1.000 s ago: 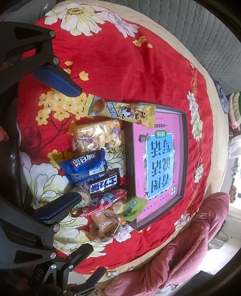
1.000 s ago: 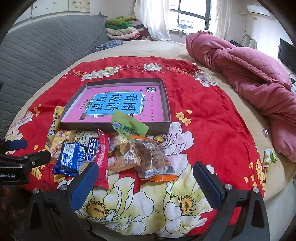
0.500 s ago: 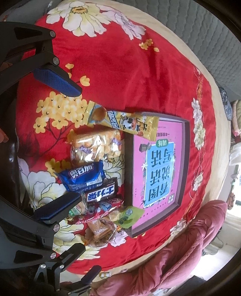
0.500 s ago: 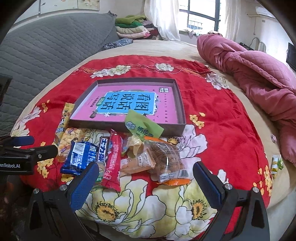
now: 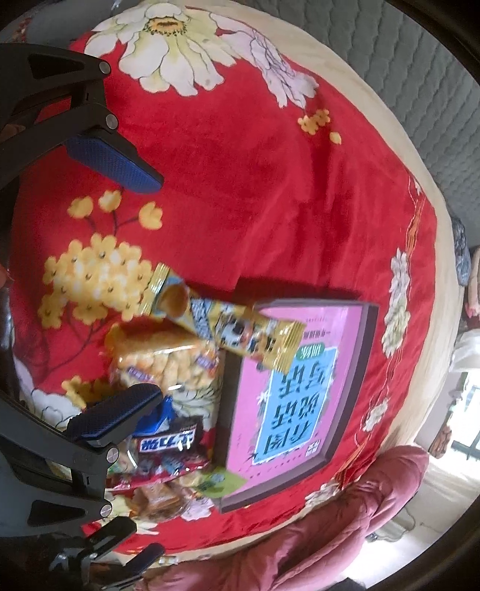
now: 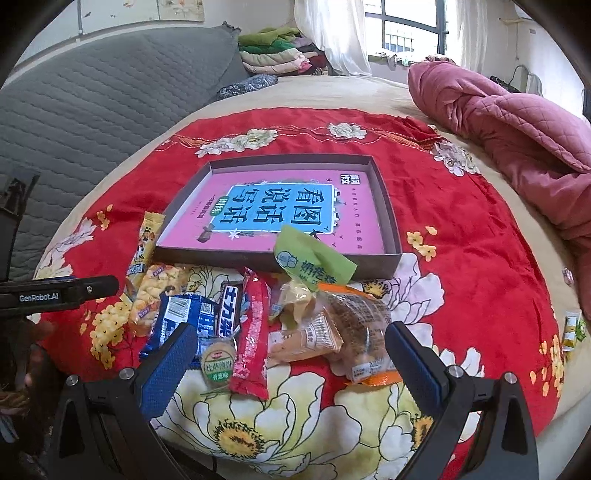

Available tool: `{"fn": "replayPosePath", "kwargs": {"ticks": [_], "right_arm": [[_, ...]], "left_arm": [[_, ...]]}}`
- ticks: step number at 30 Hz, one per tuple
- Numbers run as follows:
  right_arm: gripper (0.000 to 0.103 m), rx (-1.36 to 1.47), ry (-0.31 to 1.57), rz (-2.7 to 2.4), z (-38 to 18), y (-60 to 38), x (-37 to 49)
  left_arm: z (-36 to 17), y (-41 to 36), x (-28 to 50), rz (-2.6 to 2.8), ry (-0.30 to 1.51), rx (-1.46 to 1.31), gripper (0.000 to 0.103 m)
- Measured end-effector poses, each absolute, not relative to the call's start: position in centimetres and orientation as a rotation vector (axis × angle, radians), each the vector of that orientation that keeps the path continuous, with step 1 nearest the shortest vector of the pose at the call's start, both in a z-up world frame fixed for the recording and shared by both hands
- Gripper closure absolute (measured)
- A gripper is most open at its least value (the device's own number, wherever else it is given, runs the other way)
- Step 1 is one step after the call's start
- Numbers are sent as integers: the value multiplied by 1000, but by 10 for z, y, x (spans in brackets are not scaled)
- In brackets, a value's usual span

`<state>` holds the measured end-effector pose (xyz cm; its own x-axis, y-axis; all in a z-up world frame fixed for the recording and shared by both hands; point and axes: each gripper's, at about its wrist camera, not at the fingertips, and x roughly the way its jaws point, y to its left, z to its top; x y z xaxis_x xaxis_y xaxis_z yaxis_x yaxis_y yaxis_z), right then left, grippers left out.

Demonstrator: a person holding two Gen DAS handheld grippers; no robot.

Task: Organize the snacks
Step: 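Grasp the yellow cartoon-dog snack stick with the left tool while the right tool grasps the red snack stick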

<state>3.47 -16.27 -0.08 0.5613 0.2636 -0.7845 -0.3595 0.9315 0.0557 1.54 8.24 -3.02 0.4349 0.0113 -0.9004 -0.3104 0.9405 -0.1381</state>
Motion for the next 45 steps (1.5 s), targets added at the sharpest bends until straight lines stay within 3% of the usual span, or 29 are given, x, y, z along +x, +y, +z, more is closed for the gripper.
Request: {"fn": "replayPosePath", "kwargs": {"ticks": [10, 15, 23, 33, 35, 40, 45], "right_arm": [[2, -150, 932, 385, -7, -150, 43], [14, -231, 926, 407, -14, -132, 45], [48, -291, 992, 418, -37, -117, 61], [62, -288, 1028, 453, -54, -110, 66], [69, -286, 1026, 456, -56, -110, 66], [77, -271, 1010, 467, -57, -113, 66], [79, -241, 1008, 473, -56, -117, 65]], "left_arm": [[-43, 93, 21, 230, 1098, -308, 1], [-46, 97, 23, 220, 1074, -304, 1], [-56, 101, 30, 170, 1081, -343, 1], [-62, 102, 38, 144, 1058, -345, 1], [-63, 103, 39, 129, 1056, -359, 6], [-69, 108, 42, 84, 1062, -424, 31], [-71, 109, 43, 56, 1054, -450, 34]]}}
